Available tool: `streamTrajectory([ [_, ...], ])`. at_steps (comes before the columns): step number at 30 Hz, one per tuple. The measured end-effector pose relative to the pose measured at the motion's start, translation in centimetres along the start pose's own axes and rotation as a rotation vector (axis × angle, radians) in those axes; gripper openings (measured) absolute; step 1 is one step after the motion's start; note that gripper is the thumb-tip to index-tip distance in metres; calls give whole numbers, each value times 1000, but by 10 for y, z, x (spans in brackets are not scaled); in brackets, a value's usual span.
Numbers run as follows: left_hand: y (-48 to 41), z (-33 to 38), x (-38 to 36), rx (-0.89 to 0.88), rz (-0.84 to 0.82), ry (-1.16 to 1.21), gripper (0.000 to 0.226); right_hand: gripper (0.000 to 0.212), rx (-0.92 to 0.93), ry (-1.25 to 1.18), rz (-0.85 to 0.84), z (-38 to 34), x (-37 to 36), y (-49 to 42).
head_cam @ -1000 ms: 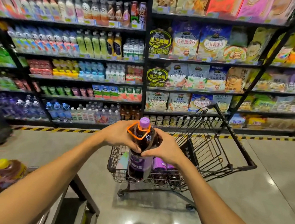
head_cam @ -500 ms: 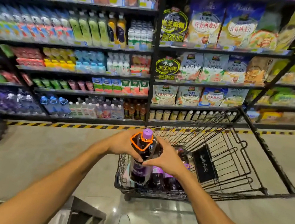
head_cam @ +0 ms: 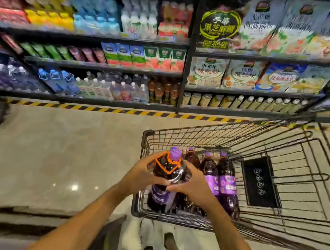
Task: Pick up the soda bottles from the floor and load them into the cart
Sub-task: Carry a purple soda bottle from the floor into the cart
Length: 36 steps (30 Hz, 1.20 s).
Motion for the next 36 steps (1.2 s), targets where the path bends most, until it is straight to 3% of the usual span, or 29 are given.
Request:
streamTrajectory([
  [9, -72, -84, -7, 22, 114, 100, 66, 60, -102, -148, -135, 92, 13, -98],
  [12, -92, -103, -3, 69, 116, 109, 62, 60, -139, -191, -191, 109, 17, -126],
  [18, -123, -129, 12, 220, 95, -35, 46, 51, -221, -255, -269, 132, 12, -168],
  [20, -133, -135, 15, 243, 115, -80, 50, 51, -247, -283, -272, 139, 12, -177],
  [26, -154, -140, 11, 404, 275, -428, 44, 27, -310, -324, -244, 154, 3, -194],
  [30, -159, -141, 11, 502, 238, -704, 49, 11, -318, -201, -139, 165, -13, -204],
  [33, -156, -140, 14, 616, 144, -884, 41, 36, -312, 207, -95, 161, -21, -207],
  [36, -145, -136, 17, 680, 68, -990, 43, 42, -312, 344, -112, 153, -27, -204],
])
Point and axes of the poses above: each hand's wrist, its own y-axis away from the middle knuckle, its own x-axis out of the back of the hand, z = x × y, the point moved 4 cm from there along -y, towards the middle knuckle, and after that the axes turned 15 degrees about -z, right-handed, at the moved point
